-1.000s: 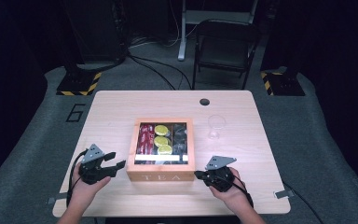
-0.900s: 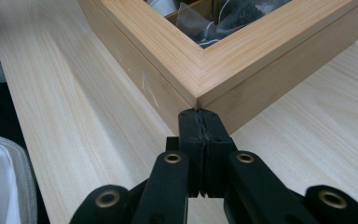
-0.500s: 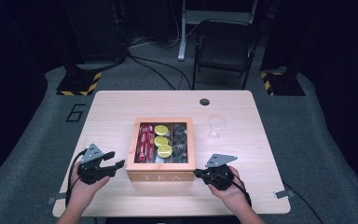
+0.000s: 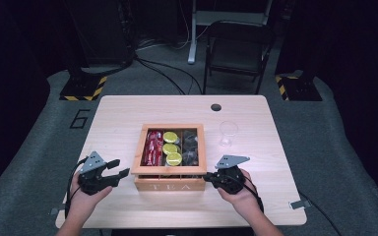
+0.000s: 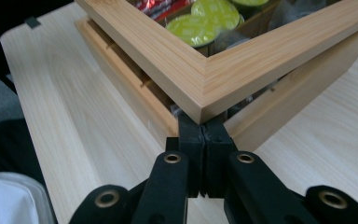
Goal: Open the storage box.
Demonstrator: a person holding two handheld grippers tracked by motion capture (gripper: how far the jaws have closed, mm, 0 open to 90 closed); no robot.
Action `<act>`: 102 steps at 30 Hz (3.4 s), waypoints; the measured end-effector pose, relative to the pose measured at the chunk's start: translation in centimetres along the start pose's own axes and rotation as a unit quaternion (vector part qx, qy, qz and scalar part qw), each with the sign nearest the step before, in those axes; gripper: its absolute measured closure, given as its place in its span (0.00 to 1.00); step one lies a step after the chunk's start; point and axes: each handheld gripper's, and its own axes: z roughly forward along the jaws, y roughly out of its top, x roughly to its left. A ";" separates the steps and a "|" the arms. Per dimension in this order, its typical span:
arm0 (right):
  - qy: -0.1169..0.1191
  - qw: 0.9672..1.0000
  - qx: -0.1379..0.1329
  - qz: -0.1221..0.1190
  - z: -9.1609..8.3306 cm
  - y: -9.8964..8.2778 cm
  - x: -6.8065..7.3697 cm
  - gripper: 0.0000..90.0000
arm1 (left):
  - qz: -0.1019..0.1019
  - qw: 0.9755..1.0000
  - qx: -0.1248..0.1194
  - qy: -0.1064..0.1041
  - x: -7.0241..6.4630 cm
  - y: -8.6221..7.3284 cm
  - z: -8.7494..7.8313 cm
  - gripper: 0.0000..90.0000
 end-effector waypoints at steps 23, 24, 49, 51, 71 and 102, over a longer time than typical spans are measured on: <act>-0.004 1.000 -0.011 -0.002 -0.3 1.5 -0.1 0.98 | 0.010 1.000 0.002 -0.024 -2.9 1.2 1.6 0.56; -0.004 1.000 -0.010 0.001 -0.3 1.5 0.0 0.98 | 0.013 1.000 0.000 -0.021 -2.9 1.4 1.6 0.55; -0.033 0.998 -0.050 0.006 -1.4 2.9 -0.4 0.67 | 0.040 0.999 -0.012 0.011 -3.1 4.1 0.8 0.51; -0.039 0.998 -0.056 0.008 -1.5 3.1 -0.6 0.62 | 0.038 0.999 -0.014 0.009 -3.0 4.3 0.7 0.51; -0.100 0.992 -0.066 -0.030 -1.2 6.0 -1.2 0.47 | 0.029 0.999 -0.034 0.003 -1.9 7.0 0.4 0.51; -0.108 0.988 -0.105 -0.028 -2.4 10.7 -2.2 0.55 | 0.023 0.997 -0.060 0.030 0.5 10.4 2.3 0.53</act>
